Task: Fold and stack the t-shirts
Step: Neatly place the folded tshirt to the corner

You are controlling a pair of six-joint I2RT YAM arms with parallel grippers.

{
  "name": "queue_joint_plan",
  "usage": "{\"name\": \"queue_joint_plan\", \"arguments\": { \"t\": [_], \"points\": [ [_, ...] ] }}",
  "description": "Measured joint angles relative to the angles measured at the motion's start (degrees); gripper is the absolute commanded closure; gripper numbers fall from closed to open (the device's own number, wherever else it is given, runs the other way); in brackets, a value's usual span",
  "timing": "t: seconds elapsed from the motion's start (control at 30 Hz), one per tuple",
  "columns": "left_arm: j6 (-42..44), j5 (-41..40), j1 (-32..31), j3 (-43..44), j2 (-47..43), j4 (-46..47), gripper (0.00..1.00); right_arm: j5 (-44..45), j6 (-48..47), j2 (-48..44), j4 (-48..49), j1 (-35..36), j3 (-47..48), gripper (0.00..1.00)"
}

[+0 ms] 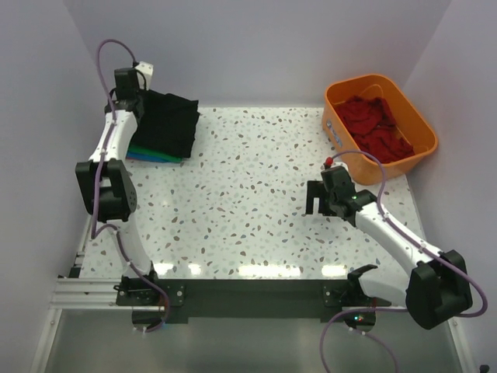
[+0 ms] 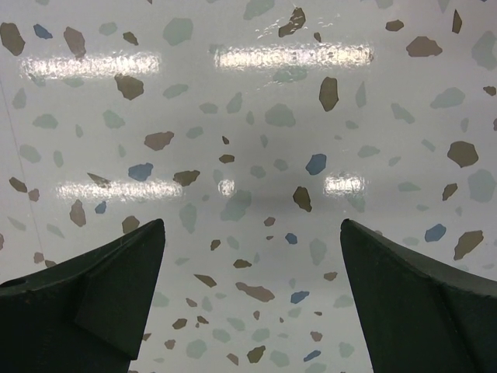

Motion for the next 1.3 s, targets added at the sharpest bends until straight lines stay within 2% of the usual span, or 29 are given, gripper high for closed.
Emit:
{"name": "queue_joint_plan", "arguments": {
  "t": [0.03,0.1,0.13,0.37,0.47,0.57,0.67,0.83,0.9,1.07,1.3],
  "points": [
    [-0.7,-0.8,0.3,0.2,1.2,-0.1,0.59,0.1,0.1,0.2,0.0,0.0,0.0,0.01],
    [-2.7,-2.2,1.0,2.1,4.3,-1.7,0.11,0.2,0.3,0.3,0.0,0.0,0.0,0.01],
    [-3.7,-2.6,1.3,2.9,5.3,-2.3,0.0,0.3,0.3,0.3,0.0,0.0,0.0,0.01],
    [-17.7,-5.3,3.0,12.5,7.1,-10.8,0.0,0.4,1.6,-2.1,-0.5,0.0,0.0,0.01],
    [-26.0,-0.7,3.0,13.1,3.0,-11.6,0.0,0.3,2.2,-3.1,-0.4,0.0,0.0,0.01],
    [-34.4,4.0,1.4,0.9,-8.2,-8.3,0.0,0.4,2.8,-3.9,-0.5,0.0,0.0,0.01],
    [-39.7,2.2,-5.0,-13.5,-19.7,-5.6,0.0,0.4,3.3,-4.7,-0.5,0.0,0.0,0.01],
    [-48.4,-0.9,-28.5,-40.0,-33.3,0.5,0.0,0.6,4.1,-7.8,-0.1,0.0,-0.2,0.01],
    [-52.5,-2.7,-35.2,-49.4,-35.7,0.9,0.0,0.9,4.5,-9.0,0.6,0.0,-0.8,0.01],
    [-61.2,-6.7,-41.7,-60.2,-35.6,-4.3,0.0,1.0,6.0,-10.3,2.5,0.0,-2.4,0.01],
    [-66.1,-12.0,-42.1,-62.5,-40.7,-6.1,0.0,1.4,7.8,-13.0,3.7,0.0,-4.8,0.01]
  ]
}}
